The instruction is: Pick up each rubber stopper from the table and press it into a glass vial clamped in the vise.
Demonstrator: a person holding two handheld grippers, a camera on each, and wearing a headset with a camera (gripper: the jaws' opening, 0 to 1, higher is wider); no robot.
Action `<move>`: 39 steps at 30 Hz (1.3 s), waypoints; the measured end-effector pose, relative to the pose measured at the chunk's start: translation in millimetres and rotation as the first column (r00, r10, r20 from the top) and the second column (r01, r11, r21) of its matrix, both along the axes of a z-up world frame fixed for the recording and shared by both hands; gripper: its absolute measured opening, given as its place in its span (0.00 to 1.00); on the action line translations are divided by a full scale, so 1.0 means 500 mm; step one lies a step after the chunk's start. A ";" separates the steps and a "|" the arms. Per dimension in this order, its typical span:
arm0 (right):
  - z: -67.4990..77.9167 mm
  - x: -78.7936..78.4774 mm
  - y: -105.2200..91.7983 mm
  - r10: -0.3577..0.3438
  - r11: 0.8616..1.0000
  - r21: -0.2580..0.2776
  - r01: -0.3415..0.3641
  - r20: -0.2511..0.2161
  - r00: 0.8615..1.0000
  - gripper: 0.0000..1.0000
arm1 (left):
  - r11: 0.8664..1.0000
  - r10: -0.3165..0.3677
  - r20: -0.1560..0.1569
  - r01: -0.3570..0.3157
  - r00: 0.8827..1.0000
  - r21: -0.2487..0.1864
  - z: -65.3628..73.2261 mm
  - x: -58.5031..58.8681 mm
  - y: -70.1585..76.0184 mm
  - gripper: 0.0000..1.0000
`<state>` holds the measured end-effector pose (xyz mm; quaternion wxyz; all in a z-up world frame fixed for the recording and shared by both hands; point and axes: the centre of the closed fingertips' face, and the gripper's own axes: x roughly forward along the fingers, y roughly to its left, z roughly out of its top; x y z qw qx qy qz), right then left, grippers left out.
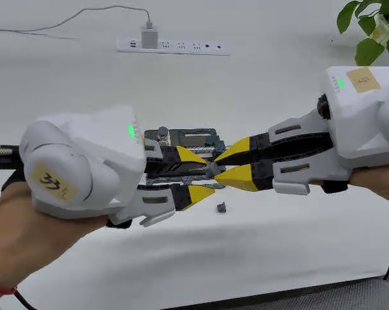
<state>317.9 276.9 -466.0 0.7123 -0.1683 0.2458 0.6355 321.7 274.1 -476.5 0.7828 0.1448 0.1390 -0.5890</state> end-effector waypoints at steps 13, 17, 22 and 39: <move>0.004 0.034 -0.002 -0.048 0.999 -0.013 0.048 0.015 0.999 0.06 | 0.997 0.069 -0.018 -0.069 0.997 0.018 -0.033 0.010 0.040 0.51; 0.008 0.052 0.005 -0.059 0.998 -0.016 0.059 0.019 0.998 0.06 | 0.996 0.084 -0.024 -0.084 0.996 0.022 -0.043 0.015 0.055 0.61; 0.009 0.073 0.017 -0.064 0.997 -0.034 0.065 0.028 0.998 0.06 | 0.994 0.110 -0.036 -0.109 0.993 0.014 -0.053 0.025 0.075 0.74; -0.030 0.170 0.074 -0.053 0.983 -0.176 0.054 0.013 0.999 0.06 | 0.979 0.195 -0.079 -0.199 0.978 -0.049 -0.086 0.055 0.138 0.95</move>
